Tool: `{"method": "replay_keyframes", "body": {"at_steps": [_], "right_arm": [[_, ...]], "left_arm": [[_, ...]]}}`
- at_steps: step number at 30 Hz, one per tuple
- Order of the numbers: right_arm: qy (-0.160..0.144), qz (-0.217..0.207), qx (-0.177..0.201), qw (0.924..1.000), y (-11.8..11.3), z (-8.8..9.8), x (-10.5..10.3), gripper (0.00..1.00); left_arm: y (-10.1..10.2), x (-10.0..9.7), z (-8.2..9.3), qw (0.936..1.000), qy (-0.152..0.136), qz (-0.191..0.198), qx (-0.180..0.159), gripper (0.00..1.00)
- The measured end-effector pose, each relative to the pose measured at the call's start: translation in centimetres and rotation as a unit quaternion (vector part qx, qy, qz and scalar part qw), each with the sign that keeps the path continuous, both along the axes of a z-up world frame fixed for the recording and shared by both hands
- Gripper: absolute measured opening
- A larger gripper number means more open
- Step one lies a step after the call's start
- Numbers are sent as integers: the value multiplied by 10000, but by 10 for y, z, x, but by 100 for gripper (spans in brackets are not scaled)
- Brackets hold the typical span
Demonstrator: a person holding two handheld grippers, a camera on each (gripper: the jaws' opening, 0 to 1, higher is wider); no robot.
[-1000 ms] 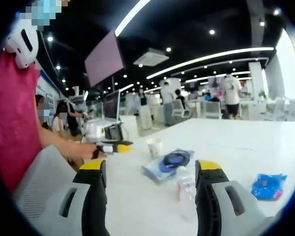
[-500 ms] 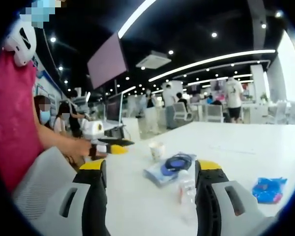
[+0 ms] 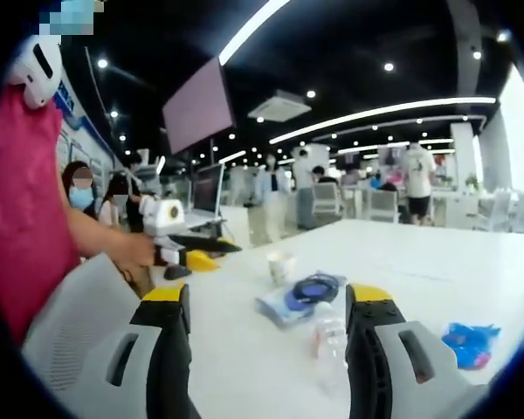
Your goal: Arrange the tabletop items into an orderly group along one side of the table until the central work area is clear of visible clutter.
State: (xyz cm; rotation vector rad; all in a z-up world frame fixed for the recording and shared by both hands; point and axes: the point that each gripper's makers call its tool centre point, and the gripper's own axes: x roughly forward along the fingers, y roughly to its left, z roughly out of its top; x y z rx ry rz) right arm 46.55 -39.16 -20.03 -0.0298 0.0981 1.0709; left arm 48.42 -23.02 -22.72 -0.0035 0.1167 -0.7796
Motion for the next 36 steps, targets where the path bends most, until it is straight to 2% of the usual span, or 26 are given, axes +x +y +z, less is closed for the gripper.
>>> {"method": "replay_keyframes", "body": {"at_steps": [13,17,23,29,36], "right_arm": [[17,23,-138,9999,-3,-5,-8,72],[28,31,-176,9998,-5,-6,-11,72],[60,41,-320,9995,-12,-11,-11,72],[137,48,-446,9989,-17,-18,-3,71],[199,103,-563,9982,-15,-25,18,71]], "left_arm": [[-28,-23,4,9991,7,-422,80,49],[-38,-30,3,9977,-10,-647,206,49],[-47,-37,4,9960,66,-864,219,50],[-57,-41,1,9944,180,-1019,225,50],[-67,-43,9,9937,178,-1095,172,50]]}}
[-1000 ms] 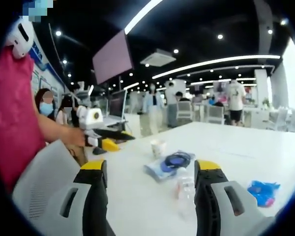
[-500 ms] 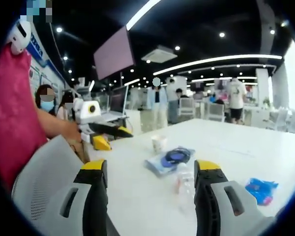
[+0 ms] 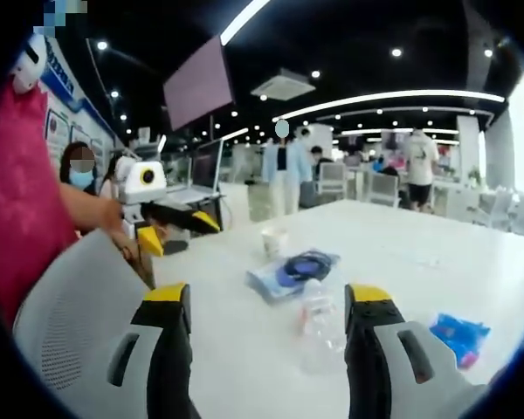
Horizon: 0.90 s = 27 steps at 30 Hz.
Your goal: Arrange the tabletop items into an orderly group along one side of the table until the central work area is clear of visible clutter.
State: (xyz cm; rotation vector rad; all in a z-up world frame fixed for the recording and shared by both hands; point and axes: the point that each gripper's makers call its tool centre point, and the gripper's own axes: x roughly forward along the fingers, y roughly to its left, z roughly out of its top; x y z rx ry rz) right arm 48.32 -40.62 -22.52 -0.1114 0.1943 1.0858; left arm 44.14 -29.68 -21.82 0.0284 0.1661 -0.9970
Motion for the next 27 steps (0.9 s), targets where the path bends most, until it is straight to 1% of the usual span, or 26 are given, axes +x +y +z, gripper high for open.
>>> {"method": "replay_keyframes", "body": {"at_steps": [5,9,16,18,21,23,24,25,26,27], "right_arm": [[75,92,-217,9997,6,-11,14,71],[157,195,-386,9989,13,-21,25,71],[371,275,-844,9954,20,-41,51,70],[404,300,-882,9948,23,-44,56,70],[516,328,-1047,9926,26,-52,64,71],[589,361,-1282,9893,26,-62,68,71],[654,392,-1454,9864,26,-68,69,71],[619,437,-1505,9857,27,-70,70,71],[710,451,-1617,9833,28,-75,71,71],[740,465,-1677,9820,28,-78,72,71]], "left_arm": [[-3,-1,0,10000,18,0,-30,50],[-2,-1,-5,10000,90,23,-12,49],[0,-1,-5,9999,113,73,-50,49],[0,-1,-5,9999,120,76,-40,48],[1,-1,-5,9999,128,93,-38,48],[1,-1,-5,9999,131,103,-37,48],[2,-1,-5,9998,132,110,-43,48],[2,-1,-5,9998,125,122,-48,48],[3,-1,-5,9998,126,126,-49,48],[3,-1,-5,9998,131,137,-59,48]]}}
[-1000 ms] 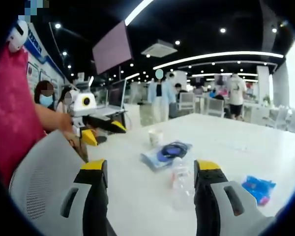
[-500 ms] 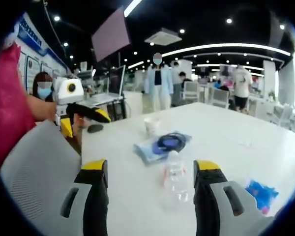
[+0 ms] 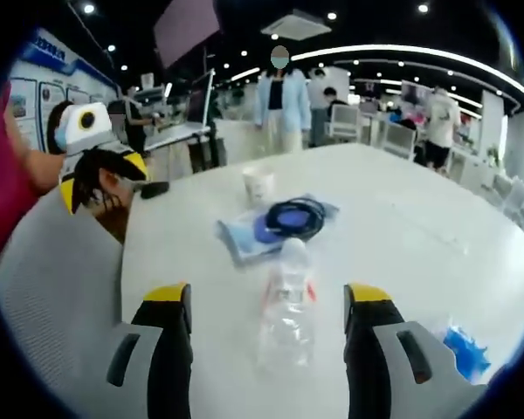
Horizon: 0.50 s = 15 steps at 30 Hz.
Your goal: Arrange the tabletop items into an orderly group along one side of the table until the central work area is clear of visible clutter.
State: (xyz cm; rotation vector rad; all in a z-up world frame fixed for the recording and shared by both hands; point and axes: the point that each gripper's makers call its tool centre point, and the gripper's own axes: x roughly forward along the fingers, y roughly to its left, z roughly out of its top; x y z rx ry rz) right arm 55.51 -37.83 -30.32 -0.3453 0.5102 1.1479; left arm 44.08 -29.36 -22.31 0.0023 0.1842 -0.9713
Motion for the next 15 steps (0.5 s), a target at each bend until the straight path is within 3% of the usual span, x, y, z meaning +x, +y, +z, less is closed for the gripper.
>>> {"method": "replay_keyframes", "body": {"at_steps": [4,8,15], "right_arm": [[229,65,-500,9985,-2,-18,3,70],[388,116,-761,9963,2,-26,6,67],[731,241,-1640,9835,-1,-49,7,60]], "left_arm": [[2,1,0,10000,4,19,-23,47],[2,2,0,10000,5,20,-32,47],[3,3,0,10000,13,34,-69,46]]}}
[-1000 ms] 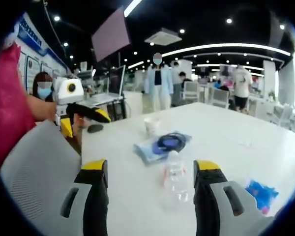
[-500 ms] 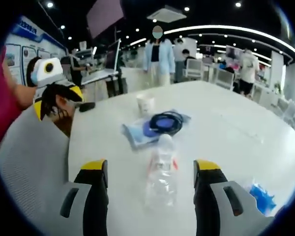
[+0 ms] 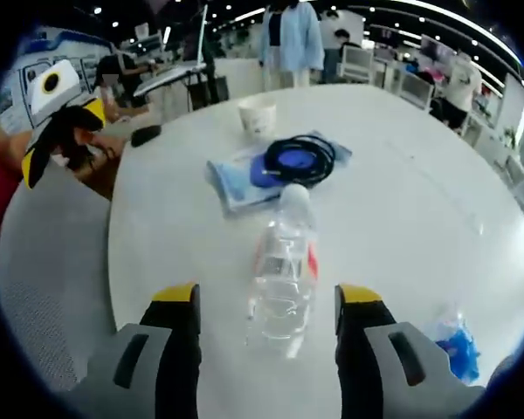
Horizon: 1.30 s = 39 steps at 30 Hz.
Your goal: Arrange the tabletop items into an orderly group along one side of the table until the central work area is clear of visible clutter.
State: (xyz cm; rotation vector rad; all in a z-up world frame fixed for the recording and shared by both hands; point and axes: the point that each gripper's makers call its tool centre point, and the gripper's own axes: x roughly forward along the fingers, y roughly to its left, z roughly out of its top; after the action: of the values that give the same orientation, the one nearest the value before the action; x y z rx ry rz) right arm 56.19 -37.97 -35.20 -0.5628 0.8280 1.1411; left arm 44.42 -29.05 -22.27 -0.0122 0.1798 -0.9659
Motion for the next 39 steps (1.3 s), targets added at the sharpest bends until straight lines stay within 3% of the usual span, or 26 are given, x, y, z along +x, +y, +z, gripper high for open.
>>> {"method": "replay_keyframes", "body": {"at_steps": [11,25,39], "right_arm": [[229,85,-642,9976,0,-18,5,54],[133,220,-1576,9872,2,-38,6,49],[-1,246,-1909,9813,-1,-44,11,46]], "left_arm": [[3,3,0,10000,21,46,-76,45],[5,5,1,9998,38,62,-161,43],[5,6,3,9997,40,64,-219,43]]}}
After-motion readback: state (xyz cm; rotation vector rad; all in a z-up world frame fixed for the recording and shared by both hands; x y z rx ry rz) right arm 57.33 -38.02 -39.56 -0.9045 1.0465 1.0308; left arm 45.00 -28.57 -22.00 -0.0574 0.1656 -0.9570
